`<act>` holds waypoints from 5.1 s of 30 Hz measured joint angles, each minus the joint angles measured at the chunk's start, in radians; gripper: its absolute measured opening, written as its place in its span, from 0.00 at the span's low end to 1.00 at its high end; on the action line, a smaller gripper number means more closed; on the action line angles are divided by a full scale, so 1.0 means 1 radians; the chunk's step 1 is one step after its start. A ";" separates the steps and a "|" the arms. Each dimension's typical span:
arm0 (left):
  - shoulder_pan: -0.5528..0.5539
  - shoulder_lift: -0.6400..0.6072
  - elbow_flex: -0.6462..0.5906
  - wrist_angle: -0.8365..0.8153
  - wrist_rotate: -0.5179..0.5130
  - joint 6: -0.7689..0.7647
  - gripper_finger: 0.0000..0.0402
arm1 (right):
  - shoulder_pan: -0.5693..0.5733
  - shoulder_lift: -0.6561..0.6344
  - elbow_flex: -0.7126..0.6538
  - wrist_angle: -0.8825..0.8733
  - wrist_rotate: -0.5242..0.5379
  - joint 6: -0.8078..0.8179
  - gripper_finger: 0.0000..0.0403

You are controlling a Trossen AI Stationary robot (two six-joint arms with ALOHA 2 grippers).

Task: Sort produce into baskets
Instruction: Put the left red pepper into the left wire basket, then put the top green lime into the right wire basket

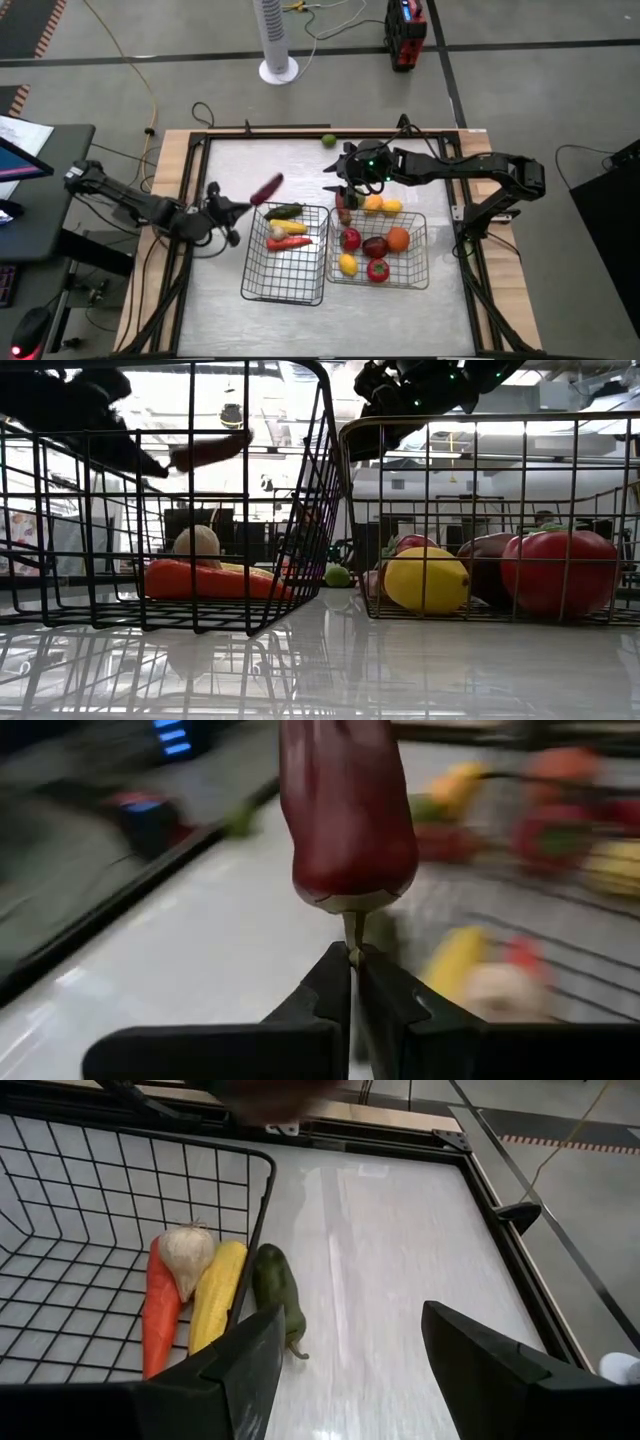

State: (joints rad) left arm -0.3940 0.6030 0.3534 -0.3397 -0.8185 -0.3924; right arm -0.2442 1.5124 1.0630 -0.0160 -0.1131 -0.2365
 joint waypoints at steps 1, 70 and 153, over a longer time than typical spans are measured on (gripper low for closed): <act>-0.012 -0.008 0.000 0.028 0.040 0.034 0.00 | -0.001 0.000 0.000 0.000 0.000 0.000 0.66; 0.606 0.143 0.116 0.376 0.475 0.332 0.30 | -0.369 0.574 0.405 -0.161 0.135 0.051 0.83; 0.650 0.184 0.116 0.401 0.575 0.359 0.30 | -0.342 0.752 0.753 -0.524 -0.010 0.017 0.73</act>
State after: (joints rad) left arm 0.2556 0.7870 0.4690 0.0614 -0.2434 -0.0332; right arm -0.5859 2.2646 1.8156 -0.5403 -0.1234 -0.2192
